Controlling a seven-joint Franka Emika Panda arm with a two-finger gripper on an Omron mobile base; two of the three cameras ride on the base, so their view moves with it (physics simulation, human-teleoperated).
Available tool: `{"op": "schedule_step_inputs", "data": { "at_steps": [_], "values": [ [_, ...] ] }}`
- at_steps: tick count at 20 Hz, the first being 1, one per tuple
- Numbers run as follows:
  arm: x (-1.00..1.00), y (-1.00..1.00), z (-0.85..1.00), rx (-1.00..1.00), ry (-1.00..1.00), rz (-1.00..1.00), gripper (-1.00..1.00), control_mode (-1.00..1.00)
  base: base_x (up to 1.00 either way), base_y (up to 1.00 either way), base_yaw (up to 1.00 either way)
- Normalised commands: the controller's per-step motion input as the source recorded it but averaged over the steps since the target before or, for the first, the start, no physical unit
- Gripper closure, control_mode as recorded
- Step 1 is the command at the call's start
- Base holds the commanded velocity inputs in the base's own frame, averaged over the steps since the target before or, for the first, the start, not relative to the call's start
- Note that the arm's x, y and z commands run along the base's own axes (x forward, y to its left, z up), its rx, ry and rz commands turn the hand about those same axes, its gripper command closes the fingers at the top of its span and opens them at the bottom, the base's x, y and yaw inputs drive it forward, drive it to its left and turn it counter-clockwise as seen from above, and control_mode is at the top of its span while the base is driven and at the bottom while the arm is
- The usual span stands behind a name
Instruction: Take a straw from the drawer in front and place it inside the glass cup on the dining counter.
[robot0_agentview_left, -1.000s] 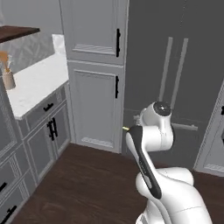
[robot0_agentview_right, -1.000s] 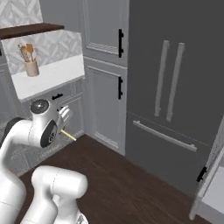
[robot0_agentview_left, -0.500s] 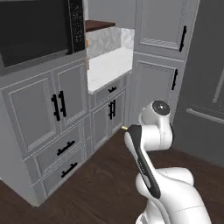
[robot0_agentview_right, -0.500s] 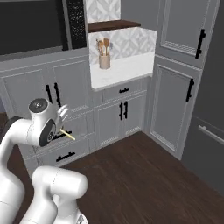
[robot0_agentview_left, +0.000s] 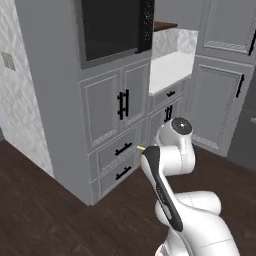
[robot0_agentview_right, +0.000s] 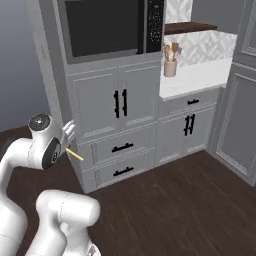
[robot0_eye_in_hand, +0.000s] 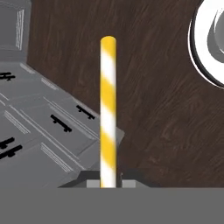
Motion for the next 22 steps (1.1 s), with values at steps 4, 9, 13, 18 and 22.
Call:
{"op": "schedule_step_inputs", "data": {
  "at_steps": [4, 9, 13, 18, 22],
  "values": [
    [0.00, 0.00, 0.00, 0.00, 0.00, 0.00, 1.00, 1.00, 0.26, 1.00, 0.28],
    [0.00, 0.00, 0.00, 0.00, 0.00, 0.00, 1.00, 1.00, 0.28, 1.00, 0.31],
    [0.00, 0.00, 0.00, 0.00, 0.00, 0.00, 1.00, 1.00, 0.22, 1.00, 0.33],
    [0.00, 0.00, 0.00, 0.00, 0.00, 0.00, 1.00, 1.00, 0.34, 1.00, 0.39],
    [0.00, 0.00, 0.00, 0.00, 0.00, 0.00, 1.00, 1.00, 0.55, 0.99, 0.47]
  ]
}}
